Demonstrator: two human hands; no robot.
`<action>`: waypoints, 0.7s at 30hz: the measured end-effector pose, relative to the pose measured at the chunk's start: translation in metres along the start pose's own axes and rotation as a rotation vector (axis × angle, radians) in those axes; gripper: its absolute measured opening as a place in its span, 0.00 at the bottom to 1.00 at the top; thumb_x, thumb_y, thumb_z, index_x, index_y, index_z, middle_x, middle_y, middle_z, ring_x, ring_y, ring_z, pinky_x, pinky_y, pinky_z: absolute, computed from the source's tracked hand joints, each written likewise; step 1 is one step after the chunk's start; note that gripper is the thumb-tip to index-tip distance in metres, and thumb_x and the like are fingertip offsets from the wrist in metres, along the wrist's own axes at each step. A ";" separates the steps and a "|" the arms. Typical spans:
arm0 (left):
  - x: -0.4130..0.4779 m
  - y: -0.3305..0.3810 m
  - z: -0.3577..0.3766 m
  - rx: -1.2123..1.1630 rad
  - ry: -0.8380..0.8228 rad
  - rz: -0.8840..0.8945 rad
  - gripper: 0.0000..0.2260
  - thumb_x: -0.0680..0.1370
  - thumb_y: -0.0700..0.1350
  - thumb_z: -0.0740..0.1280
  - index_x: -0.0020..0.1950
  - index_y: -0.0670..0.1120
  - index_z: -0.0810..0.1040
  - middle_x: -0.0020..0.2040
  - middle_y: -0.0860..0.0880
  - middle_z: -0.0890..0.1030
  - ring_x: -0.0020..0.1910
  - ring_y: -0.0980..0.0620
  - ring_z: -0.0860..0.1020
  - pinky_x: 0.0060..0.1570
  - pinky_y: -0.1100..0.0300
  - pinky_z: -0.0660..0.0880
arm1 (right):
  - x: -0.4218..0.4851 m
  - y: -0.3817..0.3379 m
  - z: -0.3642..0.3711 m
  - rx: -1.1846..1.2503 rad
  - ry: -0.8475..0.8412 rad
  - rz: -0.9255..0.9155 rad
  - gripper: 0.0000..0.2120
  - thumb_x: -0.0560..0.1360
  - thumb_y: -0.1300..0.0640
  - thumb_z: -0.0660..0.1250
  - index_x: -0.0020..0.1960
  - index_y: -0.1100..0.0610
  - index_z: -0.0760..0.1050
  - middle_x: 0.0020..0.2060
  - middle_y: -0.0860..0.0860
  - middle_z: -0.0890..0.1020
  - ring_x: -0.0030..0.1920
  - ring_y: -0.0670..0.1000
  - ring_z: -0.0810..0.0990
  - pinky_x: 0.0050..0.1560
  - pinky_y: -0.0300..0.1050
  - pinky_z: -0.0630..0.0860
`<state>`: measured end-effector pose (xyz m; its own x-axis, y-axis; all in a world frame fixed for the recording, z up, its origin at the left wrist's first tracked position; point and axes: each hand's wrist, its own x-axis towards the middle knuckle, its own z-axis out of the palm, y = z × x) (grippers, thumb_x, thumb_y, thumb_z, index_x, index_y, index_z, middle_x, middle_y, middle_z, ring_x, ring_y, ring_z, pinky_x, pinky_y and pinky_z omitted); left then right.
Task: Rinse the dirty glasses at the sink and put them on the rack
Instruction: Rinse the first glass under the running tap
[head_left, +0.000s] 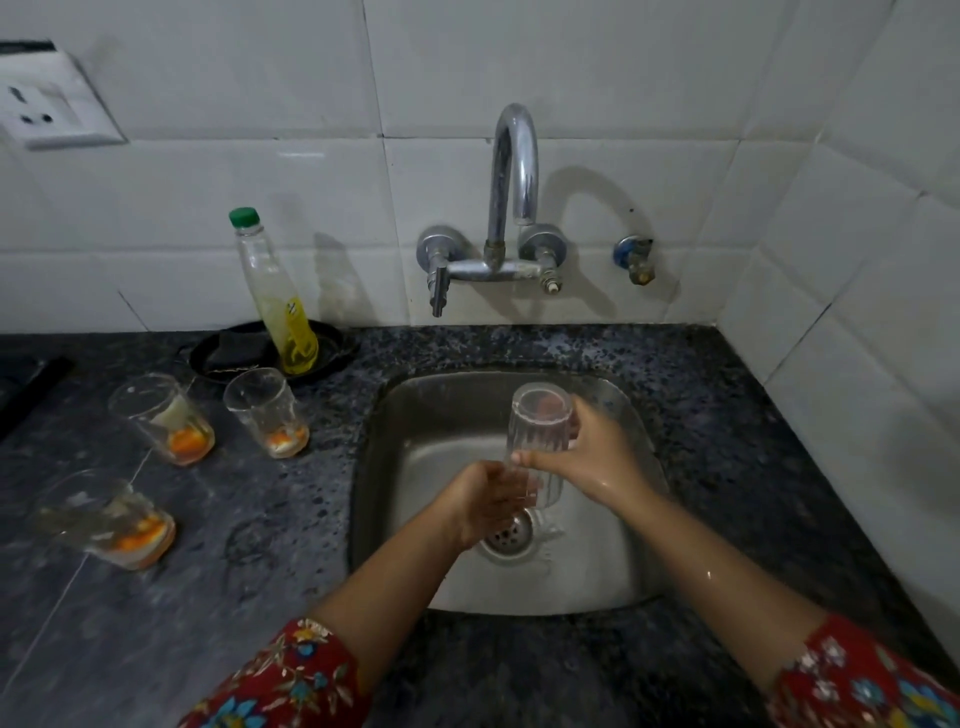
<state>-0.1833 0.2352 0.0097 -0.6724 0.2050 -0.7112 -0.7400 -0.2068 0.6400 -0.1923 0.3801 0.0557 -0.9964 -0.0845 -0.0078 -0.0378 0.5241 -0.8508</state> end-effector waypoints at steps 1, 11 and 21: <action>-0.001 -0.002 0.000 0.109 0.044 0.027 0.15 0.81 0.46 0.55 0.49 0.44 0.80 0.46 0.48 0.85 0.48 0.50 0.79 0.57 0.53 0.70 | 0.000 0.004 0.002 -0.024 0.003 -0.003 0.28 0.58 0.50 0.81 0.54 0.47 0.73 0.48 0.45 0.81 0.50 0.48 0.80 0.52 0.46 0.77; -0.033 0.009 -0.021 0.306 0.213 0.230 0.13 0.79 0.52 0.62 0.61 0.48 0.76 0.57 0.50 0.80 0.56 0.51 0.77 0.53 0.55 0.70 | -0.002 -0.001 0.025 0.128 0.096 0.064 0.29 0.58 0.52 0.82 0.55 0.50 0.73 0.50 0.47 0.81 0.51 0.49 0.80 0.54 0.48 0.77; -0.141 0.114 -0.210 -0.187 0.511 0.742 0.06 0.80 0.41 0.61 0.52 0.49 0.77 0.45 0.53 0.81 0.41 0.55 0.77 0.39 0.61 0.68 | 0.046 -0.190 0.169 1.267 -0.185 0.579 0.18 0.68 0.45 0.72 0.50 0.57 0.76 0.47 0.54 0.79 0.48 0.53 0.77 0.44 0.47 0.75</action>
<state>-0.1698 -0.0178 0.1219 -0.8523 -0.4803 -0.2069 -0.0766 -0.2767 0.9579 -0.2183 0.1331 0.1278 -0.8187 -0.2836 -0.4994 0.5613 -0.5787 -0.5916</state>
